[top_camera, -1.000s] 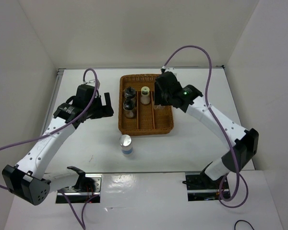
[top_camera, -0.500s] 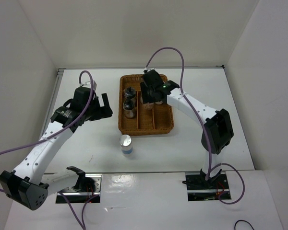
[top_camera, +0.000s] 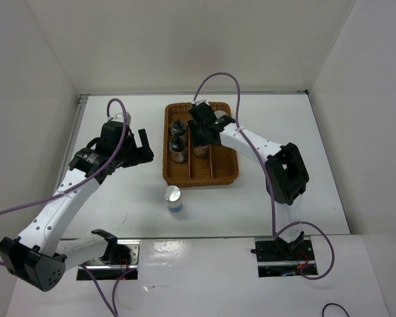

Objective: Organize the condiment bottles

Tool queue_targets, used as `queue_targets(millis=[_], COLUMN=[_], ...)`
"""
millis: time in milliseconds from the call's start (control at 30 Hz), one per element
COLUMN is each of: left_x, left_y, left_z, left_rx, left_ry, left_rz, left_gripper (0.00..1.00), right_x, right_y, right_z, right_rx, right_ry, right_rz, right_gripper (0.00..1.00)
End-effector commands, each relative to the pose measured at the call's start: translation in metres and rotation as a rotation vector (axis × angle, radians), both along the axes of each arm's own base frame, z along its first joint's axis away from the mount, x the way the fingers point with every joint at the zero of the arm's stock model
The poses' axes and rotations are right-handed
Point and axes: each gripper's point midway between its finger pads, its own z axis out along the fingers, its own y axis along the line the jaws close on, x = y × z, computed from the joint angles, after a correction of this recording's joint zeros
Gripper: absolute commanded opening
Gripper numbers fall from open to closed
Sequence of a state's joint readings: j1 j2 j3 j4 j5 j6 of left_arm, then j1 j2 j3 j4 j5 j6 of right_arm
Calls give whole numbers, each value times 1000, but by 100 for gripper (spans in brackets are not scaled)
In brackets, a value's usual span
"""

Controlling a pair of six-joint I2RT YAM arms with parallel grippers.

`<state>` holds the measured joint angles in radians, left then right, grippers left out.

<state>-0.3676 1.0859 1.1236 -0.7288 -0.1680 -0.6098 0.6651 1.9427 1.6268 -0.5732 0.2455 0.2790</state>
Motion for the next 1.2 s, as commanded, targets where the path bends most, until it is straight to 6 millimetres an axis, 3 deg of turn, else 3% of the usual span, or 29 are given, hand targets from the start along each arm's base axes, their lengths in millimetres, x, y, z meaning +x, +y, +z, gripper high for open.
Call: queue_targets(millis=[0, 100, 133, 300, 367, 500, 533, 600, 733, 767, 800, 833, 867, 1000, 1167], left_x=[3, 5, 7, 9, 10, 14, 16, 18, 25, 27, 29, 33, 34, 42, 49], left_y=[3, 6, 5, 5, 4, 5, 5, 8, 14, 16, 20, 24, 27, 36, 50], left_z=[9, 6, 7, 1, -2, -6, -5, -8, -16, -21, -24, -25, -28, -28, -28], left_rx=[-15, -11, -14, 0, 4, 8, 5, 9, 23, 22, 32, 41, 43, 38, 26], left_ry=[-39, -29, -37, -18, -10, 2, -7, 3, 23, 40, 48, 55, 64, 74, 69], left_rz=[29, 38, 38, 32, 32, 41, 41, 52, 70, 76, 81, 89, 98, 104, 113], left_gripper=[100, 100, 100, 100, 100, 100, 100, 100, 100, 100, 100, 100, 100, 100, 100], right_x=[11, 11, 9, 12, 9, 4, -3, -14, -63, -74, -102, -111, -123, -172, -223], right_y=[8, 8, 7, 2, 0, -4, -6, -9, 6, 10, 30, 29, 36, 59, 89], right_z=[-1, -7, -8, -2, 14, 63, 86, 101, 144, 149, 147, 156, 155, 113, 93], right_rx=[-5, -12, -18, -32, -20, 43, 75, 109, 272, 265, 251, 232, 215, 229, 252], right_ry=[-38, -30, -22, -35, -51, -118, -145, -150, -187, -215, -222, -268, -267, -120, -69], right_rz=[16, 16, 16, -13, -13, -23, -17, 5, 169, 220, 291, 277, 309, 400, 509], right_gripper=[50, 57, 68, 89, 98, 98, 98, 98, 98, 98, 98, 98, 98, 98, 98])
